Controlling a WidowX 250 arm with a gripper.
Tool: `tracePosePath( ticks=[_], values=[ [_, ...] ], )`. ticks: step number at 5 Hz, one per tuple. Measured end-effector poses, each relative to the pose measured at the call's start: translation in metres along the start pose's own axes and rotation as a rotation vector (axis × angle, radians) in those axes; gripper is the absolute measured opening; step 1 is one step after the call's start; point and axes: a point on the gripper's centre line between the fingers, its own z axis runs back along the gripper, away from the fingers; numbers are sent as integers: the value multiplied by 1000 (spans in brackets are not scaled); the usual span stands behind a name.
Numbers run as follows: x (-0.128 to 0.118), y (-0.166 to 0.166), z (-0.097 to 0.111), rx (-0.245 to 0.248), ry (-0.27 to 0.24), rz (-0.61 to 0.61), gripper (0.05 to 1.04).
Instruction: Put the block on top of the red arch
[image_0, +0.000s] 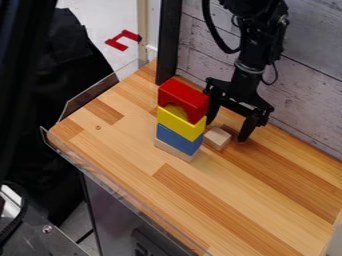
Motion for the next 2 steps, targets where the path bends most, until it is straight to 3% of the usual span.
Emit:
tracePosePath(
  ticks=[2],
  values=[
    [-5, -1, -16, -1, 41, 4, 997]
  ],
)
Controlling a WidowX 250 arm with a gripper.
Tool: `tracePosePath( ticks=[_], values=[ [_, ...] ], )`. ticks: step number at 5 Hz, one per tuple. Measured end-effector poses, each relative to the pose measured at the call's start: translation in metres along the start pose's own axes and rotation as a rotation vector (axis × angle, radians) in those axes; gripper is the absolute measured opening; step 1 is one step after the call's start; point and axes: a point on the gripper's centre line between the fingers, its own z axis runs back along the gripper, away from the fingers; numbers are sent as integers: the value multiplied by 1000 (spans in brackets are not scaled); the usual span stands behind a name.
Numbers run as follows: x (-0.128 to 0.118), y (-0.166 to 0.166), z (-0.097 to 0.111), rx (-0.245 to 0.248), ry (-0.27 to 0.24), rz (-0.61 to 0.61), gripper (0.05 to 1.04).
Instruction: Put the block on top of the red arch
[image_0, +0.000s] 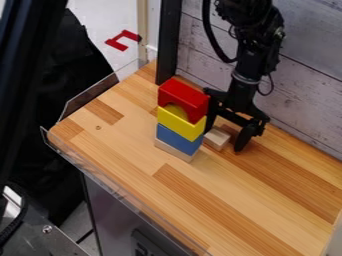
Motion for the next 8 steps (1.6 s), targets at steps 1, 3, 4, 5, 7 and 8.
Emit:
tracePosePath(
  ticks=[1, 3, 4, 5, 7, 8],
  values=[
    [2, -1, -3, -6, -2, 3, 965],
    [3, -4, -6, -23, 2, 12, 575],
    [1, -4, -4, -25, -20, 13, 575],
    [-12, -9, 5, -39, -41, 8, 575],
    [-29, -21, 63, -154, -229, -42, 574],
    [-40, -19, 79, -181, -274, -51, 574]
  ],
)
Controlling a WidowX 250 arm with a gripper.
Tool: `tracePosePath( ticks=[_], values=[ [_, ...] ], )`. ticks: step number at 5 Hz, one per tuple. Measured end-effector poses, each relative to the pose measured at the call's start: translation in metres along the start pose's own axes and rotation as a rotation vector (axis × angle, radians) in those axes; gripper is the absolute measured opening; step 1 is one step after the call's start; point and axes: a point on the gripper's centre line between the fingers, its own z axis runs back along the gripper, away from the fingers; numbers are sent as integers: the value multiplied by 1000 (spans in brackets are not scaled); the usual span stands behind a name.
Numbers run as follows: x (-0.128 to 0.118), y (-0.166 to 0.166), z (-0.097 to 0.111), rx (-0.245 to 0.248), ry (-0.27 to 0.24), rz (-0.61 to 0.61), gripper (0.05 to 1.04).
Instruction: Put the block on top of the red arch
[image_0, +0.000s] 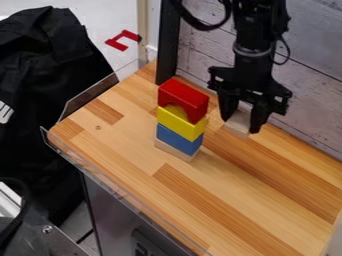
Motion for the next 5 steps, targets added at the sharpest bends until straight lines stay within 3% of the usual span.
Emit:
tracePosePath(
  ticks=[1, 3, 5],
  values=[
    [-7, 6, 22, -22, -47, 8, 574],
    [-21, 30, 79, -3, -144, 13, 574],
    [-32, 44, 91, 57, -175, 3, 574]
  ],
)
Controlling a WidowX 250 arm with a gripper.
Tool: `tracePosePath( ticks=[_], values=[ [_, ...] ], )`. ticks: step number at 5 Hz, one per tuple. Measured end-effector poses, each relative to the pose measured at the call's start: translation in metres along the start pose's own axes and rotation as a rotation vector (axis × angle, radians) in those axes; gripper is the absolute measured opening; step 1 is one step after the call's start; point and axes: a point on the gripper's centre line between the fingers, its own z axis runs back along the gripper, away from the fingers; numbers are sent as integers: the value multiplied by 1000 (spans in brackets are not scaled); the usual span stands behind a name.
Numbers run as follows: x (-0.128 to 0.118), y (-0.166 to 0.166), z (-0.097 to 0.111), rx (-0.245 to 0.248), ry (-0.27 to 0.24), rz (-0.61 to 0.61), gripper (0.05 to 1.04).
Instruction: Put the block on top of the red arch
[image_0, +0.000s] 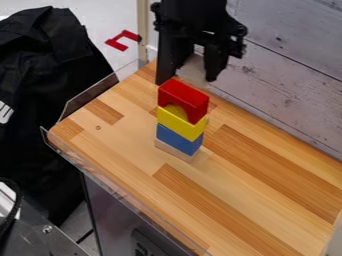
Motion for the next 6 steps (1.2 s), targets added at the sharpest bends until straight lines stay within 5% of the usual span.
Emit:
tracePosePath(
  ticks=[1, 2, 6],
  values=[
    [-5, 11, -31, 18, 95, 1, 574],
    [-7, 17, -46, 24, 131, 16, 574],
    [-2, 26, -49, 44, 145, 64, 575]
  ],
)
